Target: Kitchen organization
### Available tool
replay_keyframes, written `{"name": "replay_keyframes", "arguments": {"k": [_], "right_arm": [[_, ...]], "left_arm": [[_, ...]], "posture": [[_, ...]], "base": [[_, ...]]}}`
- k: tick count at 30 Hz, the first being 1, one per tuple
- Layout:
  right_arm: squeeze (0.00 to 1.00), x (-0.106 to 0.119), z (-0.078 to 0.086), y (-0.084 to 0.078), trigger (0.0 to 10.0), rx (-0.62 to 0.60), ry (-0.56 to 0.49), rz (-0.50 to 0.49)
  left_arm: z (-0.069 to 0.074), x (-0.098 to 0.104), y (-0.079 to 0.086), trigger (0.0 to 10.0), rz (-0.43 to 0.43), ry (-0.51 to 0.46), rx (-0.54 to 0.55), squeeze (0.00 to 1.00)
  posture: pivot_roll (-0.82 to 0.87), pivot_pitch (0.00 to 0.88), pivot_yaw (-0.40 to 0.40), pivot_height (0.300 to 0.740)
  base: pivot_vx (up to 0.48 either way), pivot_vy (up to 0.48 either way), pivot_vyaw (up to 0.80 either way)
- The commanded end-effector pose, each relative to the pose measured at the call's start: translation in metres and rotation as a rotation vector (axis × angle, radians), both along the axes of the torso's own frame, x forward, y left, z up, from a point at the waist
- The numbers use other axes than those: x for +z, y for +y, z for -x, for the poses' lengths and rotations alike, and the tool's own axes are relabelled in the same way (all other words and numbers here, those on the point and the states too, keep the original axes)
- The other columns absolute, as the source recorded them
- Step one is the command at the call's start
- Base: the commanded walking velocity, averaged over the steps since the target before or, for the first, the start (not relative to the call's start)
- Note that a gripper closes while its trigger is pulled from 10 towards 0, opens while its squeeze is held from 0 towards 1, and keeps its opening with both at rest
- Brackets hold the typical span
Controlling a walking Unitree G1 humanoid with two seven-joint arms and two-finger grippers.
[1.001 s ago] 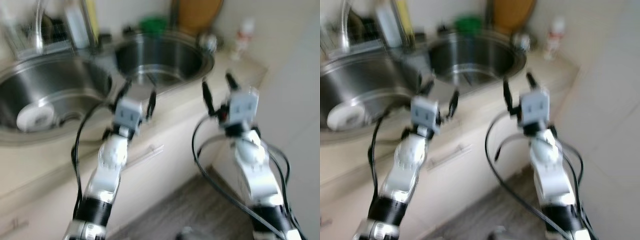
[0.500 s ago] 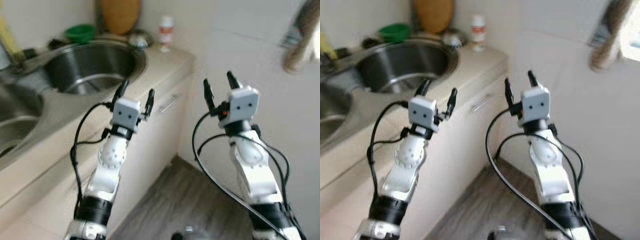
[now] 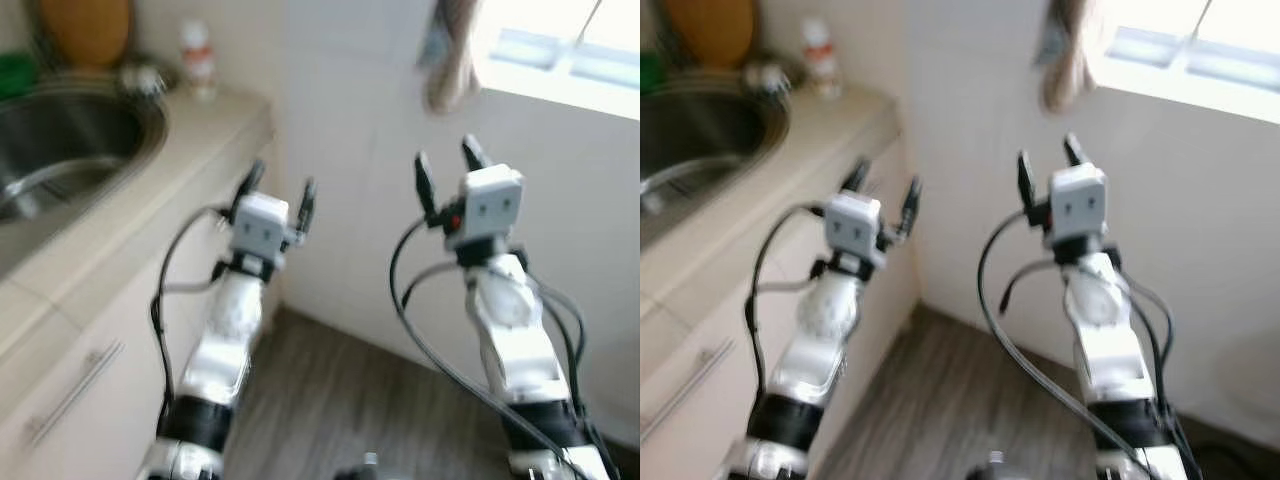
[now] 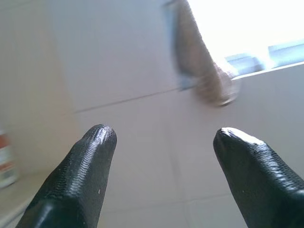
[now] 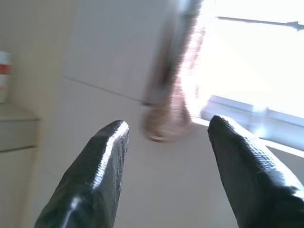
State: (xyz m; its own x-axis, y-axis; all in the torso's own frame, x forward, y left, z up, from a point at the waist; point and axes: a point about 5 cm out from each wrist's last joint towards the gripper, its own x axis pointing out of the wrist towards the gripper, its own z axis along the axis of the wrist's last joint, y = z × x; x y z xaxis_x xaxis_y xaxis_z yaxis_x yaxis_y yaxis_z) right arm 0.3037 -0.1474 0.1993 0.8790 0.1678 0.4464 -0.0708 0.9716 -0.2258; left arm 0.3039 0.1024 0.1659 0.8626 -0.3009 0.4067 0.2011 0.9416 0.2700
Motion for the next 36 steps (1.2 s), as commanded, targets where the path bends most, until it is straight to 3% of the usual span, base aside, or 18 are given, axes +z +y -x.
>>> {"name": "replay_keyframes", "arguments": {"k": [1,20,27,36], "right_arm": [[0.00,0.0010,-0.0008,0.0005,10.0,0.000,0.000,0.005],[0.00,-0.0039,-0.0050,-0.0013,10.0,-0.018,0.027,0.001],[0.00,-0.0040,-0.0055,-0.0014,10.0,-0.025,0.025,0.017],[0.00,-0.0060,-0.0065,-0.0010,10.0,-0.027,0.033,0.023]], "left_arm": [[-0.0010,0.0022,0.0012,10.0,-0.005,-0.007,0.002,0.00],[-0.0016,0.0004,-0.0005,10.0,-0.010,0.003,-0.002,0.00],[-0.0027,0.0002,-0.0010,10.0,-0.016,0.007,-0.004,0.00],[-0.0026,0.0008,-0.0002,10.0,-0.005,0.001,-0.004,0.00]], "posture": [[-0.11,0.000,-0.002,0.740],[-0.12,0.000,0.001,0.740],[-0.12,0.000,0.004,0.740],[-0.12,0.000,0.003,0.740]], "base": [[0.000,0.000,-0.80],[0.000,-0.090,-0.80],[0.000,-0.426,-0.80],[0.000,0.000,-0.80]]}}
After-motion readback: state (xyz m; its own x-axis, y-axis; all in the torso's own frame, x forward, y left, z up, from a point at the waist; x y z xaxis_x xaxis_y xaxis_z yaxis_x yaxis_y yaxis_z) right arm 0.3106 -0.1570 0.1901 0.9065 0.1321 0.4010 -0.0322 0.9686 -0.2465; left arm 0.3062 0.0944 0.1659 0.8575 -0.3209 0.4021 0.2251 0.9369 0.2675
